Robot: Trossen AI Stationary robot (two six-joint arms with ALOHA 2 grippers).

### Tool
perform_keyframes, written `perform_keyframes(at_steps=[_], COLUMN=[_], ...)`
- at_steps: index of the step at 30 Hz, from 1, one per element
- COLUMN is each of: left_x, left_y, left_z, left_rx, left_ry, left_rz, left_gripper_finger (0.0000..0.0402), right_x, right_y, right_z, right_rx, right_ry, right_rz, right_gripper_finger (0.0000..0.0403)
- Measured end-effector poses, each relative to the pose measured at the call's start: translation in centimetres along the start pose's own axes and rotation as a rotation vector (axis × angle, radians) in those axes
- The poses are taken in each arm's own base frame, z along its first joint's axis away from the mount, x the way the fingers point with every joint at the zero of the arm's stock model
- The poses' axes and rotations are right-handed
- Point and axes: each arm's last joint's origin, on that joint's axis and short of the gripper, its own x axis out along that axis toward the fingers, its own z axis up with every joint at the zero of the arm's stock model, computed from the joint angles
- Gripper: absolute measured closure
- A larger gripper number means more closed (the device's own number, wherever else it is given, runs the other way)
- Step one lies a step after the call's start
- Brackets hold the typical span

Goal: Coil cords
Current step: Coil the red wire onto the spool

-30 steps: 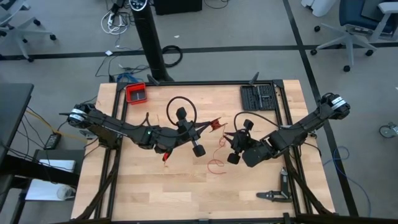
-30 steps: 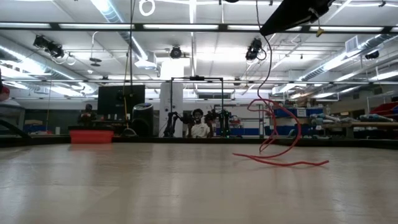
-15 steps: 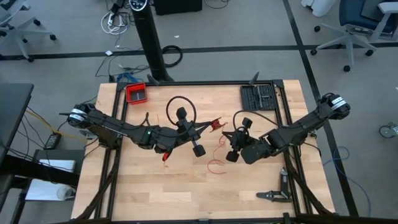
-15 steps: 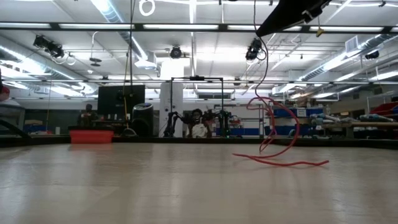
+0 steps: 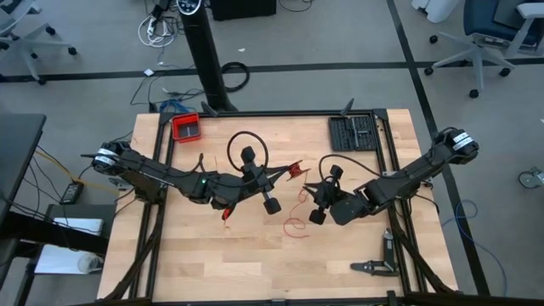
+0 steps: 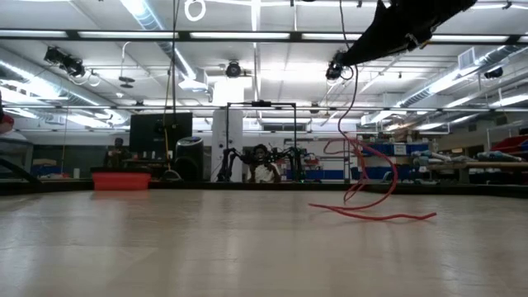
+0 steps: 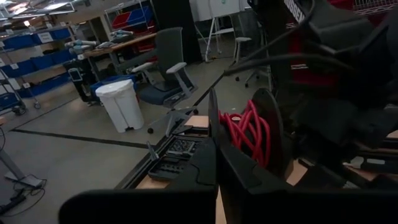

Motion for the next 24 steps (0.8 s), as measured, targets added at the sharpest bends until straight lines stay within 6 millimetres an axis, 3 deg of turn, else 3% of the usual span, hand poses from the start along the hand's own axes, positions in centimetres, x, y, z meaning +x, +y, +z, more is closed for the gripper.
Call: perform_keyframes(at_steps=[9, 18, 24], left_x=[0.0, 0.0, 0.6], left_y=[0.0, -0.1, 0.4], left_z=[0.0, 0.3, 0.8], left_rx=[0.001, -0.071, -0.157], left_ry=[0.001, -0.029, -0.084], left_rz=[0.000, -0.039, -0.075], left_gripper_finger=[0.0396, 0.0396, 0.0396], right_x=[0.4, 1.4, 2.1], right_y=[0.1, -0.8, -1.0], right_z=[-1.3, -2.9, -2.5], right_rx=[-0.011, 0.031, 0.086], right_ry=[-0.036, -0.010, -0.069], right_rz=[-0.015, -0.070, -0.032], right_gripper_finger=[0.0396, 0.0401, 0.0401])
